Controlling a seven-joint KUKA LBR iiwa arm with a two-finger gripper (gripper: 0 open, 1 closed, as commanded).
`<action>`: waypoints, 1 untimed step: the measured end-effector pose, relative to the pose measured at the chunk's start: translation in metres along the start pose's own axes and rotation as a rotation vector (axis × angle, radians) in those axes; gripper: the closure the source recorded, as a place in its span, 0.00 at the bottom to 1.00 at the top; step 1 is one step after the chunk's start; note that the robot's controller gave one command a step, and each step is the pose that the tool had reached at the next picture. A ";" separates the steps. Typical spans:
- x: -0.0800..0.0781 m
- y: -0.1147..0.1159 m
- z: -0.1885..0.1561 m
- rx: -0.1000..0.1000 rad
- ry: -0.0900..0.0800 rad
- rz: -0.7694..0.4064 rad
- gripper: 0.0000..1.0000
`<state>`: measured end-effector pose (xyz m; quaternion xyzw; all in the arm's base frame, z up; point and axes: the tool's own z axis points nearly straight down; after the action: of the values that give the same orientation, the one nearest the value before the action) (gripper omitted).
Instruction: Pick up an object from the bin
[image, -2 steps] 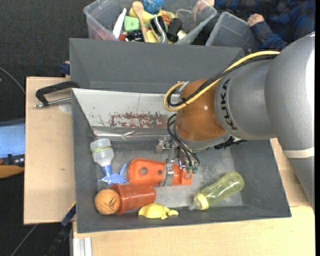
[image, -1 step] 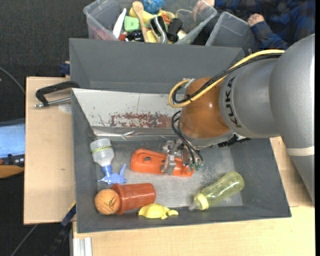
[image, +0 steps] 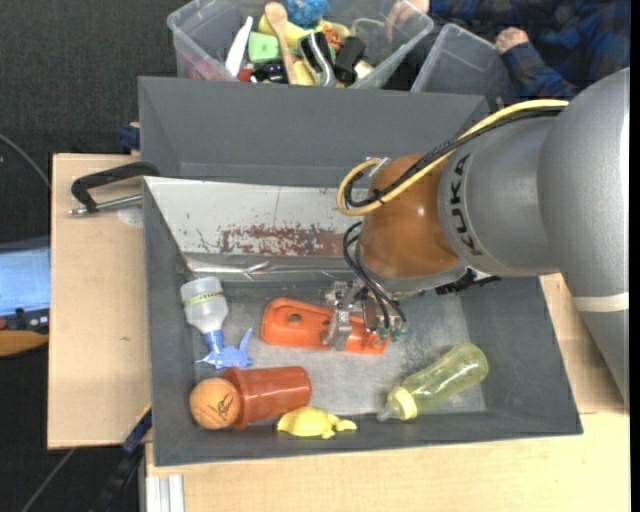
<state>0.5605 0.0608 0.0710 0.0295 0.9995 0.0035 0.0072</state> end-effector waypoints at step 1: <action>0.000 0.000 0.000 0.000 0.000 0.000 1.00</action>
Offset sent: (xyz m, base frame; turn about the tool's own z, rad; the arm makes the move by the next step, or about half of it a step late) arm 0.0000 -0.0001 0.0796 0.0000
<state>0.5605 0.0609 0.0709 0.0295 0.9995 0.0037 0.0071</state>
